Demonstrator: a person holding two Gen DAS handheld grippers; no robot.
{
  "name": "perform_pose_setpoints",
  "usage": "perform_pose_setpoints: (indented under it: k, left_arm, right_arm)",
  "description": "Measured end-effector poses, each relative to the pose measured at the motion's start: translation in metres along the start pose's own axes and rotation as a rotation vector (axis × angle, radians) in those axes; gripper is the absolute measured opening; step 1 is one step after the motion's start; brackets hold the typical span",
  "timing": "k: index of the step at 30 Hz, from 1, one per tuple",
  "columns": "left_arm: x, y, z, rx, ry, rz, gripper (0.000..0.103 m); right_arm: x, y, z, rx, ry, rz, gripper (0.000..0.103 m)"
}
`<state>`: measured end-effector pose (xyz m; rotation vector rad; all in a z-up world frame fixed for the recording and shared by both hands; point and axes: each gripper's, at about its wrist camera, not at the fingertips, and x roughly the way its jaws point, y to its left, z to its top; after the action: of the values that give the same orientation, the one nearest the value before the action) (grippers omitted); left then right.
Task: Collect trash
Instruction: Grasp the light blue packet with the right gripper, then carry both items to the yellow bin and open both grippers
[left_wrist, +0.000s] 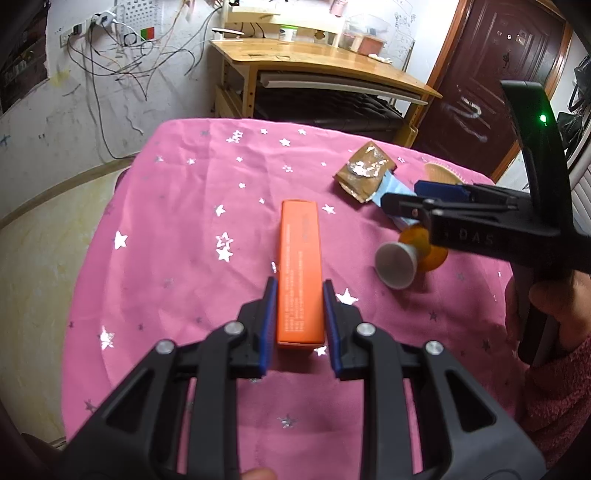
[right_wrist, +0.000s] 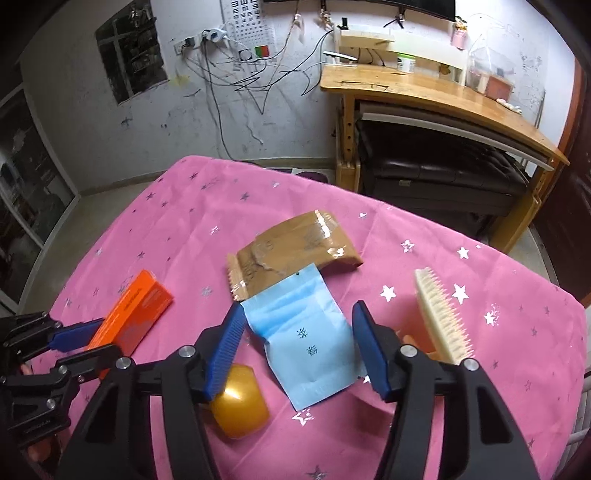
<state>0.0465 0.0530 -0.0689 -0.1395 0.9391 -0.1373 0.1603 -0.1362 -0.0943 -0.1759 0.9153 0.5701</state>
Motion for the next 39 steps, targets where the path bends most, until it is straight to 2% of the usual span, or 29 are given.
perform_pose_setpoints:
  k: [4,10,12,14,20,29,39]
  left_arm:
    - [0.0,0.0,0.0,-0.003,0.003,-0.003,0.022]
    - [0.001,0.002,0.002,-0.01,0.007,-0.007,0.022]
    - [0.001,0.002,0.003,-0.006,0.006,-0.005,0.022]
    - [0.001,0.001,0.003,-0.005,0.005,-0.003,0.022]
    - [0.0,-0.002,0.004,0.0,-0.002,0.004,0.022]
    - [-0.012,-0.019,0.014,0.039,-0.042,0.032,0.022]
    - [-0.017,-0.06,0.028,0.107,-0.064,0.02,0.022]
  right_arm:
    - [0.009,0.005,0.0,-0.016,0.035,0.017,0.055]
    - [0.014,0.018,-0.002,-0.063,0.046,-0.058,0.055]
    - [0.013,0.019,-0.004,-0.056,0.041,-0.061,0.049]
    - [0.011,0.021,-0.006,-0.055,0.029,-0.075,0.047]
    - [-0.019,0.021,-0.008,-0.003,-0.084,-0.029,0.046]
    - [-0.065,0.011,-0.014,0.034,-0.193,-0.019,0.045]
    - [-0.128,-0.042,-0.054,0.152,-0.305,-0.068,0.045]
